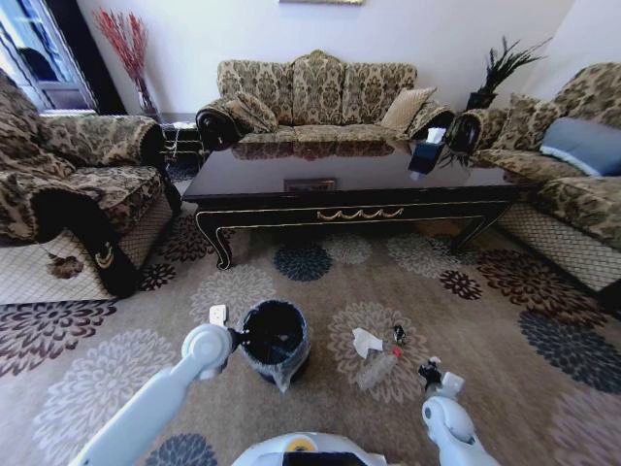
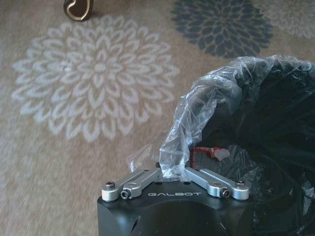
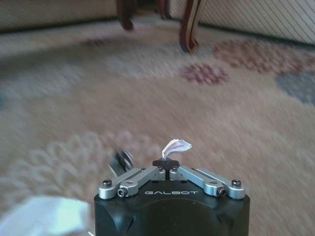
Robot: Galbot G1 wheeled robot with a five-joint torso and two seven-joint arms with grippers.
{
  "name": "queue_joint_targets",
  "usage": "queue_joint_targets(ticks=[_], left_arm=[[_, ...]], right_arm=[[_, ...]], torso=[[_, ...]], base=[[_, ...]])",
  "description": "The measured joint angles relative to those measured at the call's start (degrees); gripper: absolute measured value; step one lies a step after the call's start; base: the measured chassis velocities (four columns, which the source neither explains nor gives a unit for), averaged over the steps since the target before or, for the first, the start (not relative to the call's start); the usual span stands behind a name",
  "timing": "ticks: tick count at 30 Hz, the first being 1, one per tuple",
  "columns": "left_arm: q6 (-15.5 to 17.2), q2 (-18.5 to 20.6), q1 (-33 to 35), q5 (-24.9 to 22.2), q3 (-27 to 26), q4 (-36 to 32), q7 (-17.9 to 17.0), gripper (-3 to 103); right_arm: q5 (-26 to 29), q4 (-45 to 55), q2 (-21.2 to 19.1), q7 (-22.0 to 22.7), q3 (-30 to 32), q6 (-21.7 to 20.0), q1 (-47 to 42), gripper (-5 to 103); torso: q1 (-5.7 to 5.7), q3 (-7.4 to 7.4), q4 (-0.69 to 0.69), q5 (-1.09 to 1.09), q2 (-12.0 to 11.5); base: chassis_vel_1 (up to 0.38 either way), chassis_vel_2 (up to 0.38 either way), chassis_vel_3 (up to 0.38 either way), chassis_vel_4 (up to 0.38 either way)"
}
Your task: Move to the front of the table and pick up the trash from the floor, then place it into the trash bin.
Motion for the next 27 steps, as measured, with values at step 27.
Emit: queue_joint_targets(ticks=[27], left_arm=[[0.0,-17.8,-27.9,-3.8,25.1,17.4,-0.9,0]], right_arm=[[-8.9,33.1,-0.5,-8.2,-0.6,2.7,-16.5,0]], torso=[[0.00,-0.01,0.00,0.02,0.0]], base=[[0.000,0.000,0.000,0.000]])
